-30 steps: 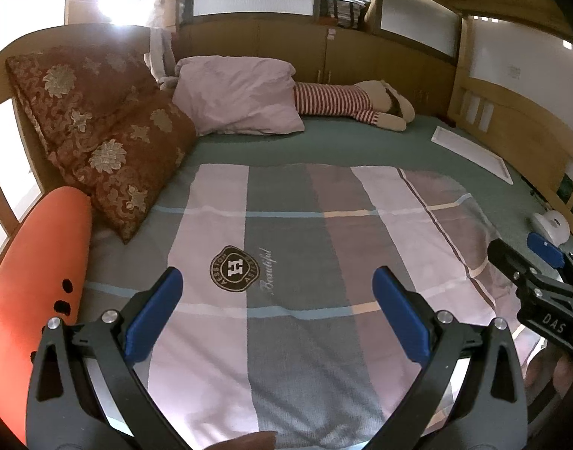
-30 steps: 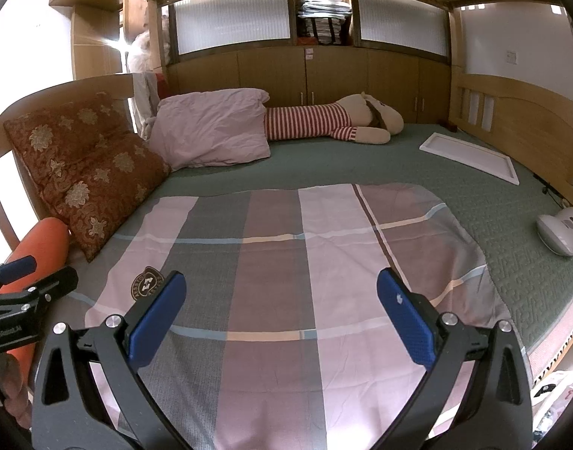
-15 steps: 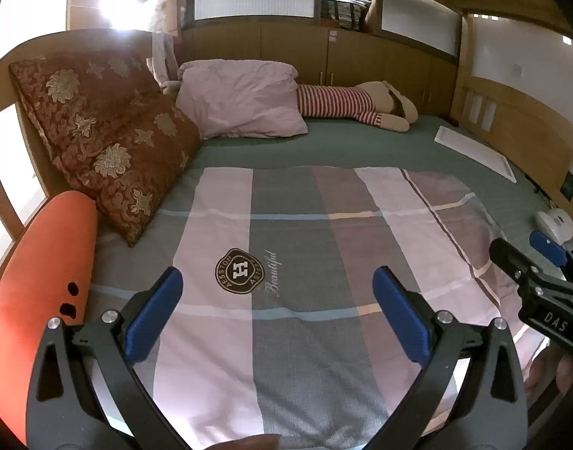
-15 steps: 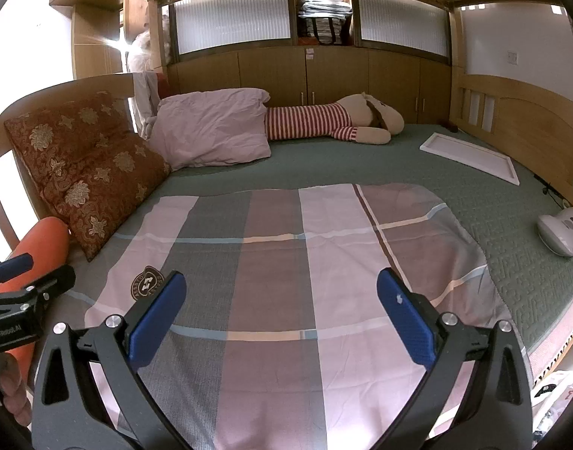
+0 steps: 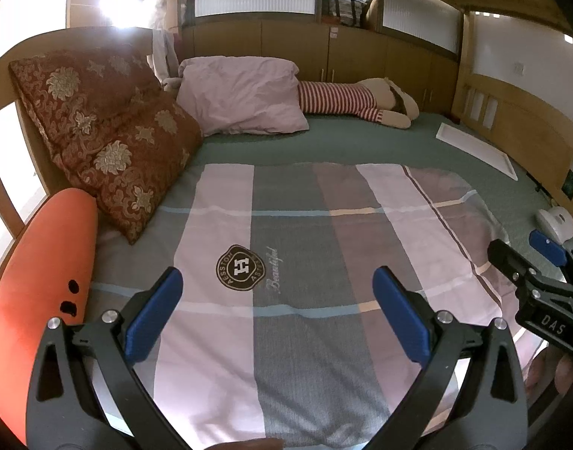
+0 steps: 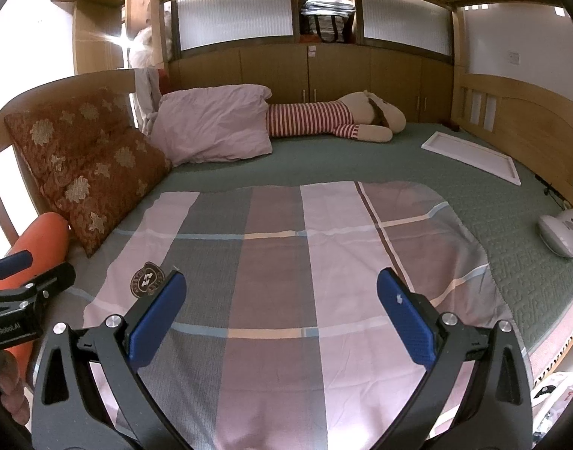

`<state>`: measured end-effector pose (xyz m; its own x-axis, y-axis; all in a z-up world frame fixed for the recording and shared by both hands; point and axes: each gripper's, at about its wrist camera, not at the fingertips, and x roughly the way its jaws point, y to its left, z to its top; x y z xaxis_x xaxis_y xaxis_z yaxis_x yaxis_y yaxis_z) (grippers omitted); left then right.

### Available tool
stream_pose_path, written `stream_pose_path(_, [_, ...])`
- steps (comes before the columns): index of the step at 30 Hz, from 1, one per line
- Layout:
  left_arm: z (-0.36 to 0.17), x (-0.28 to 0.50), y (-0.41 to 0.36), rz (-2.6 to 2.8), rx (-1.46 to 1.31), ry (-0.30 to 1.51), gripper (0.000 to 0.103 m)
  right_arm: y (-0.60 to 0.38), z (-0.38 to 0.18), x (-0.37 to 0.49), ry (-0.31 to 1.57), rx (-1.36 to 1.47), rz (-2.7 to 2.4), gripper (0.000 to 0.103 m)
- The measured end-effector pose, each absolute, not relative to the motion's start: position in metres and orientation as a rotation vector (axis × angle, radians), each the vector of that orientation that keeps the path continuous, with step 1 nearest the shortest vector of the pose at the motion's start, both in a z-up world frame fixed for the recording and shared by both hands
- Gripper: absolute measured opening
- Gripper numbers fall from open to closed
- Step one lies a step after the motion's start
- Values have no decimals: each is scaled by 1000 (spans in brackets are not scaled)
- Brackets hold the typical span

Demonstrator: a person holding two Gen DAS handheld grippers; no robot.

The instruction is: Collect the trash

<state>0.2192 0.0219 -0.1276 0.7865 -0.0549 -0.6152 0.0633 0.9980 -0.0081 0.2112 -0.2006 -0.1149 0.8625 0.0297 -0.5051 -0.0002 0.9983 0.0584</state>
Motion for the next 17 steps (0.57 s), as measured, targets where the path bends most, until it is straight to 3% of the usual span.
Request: stream_pose_path(17, [-132,221,25,-34,36,693,100,-208,-120,216,542,59,14,99])
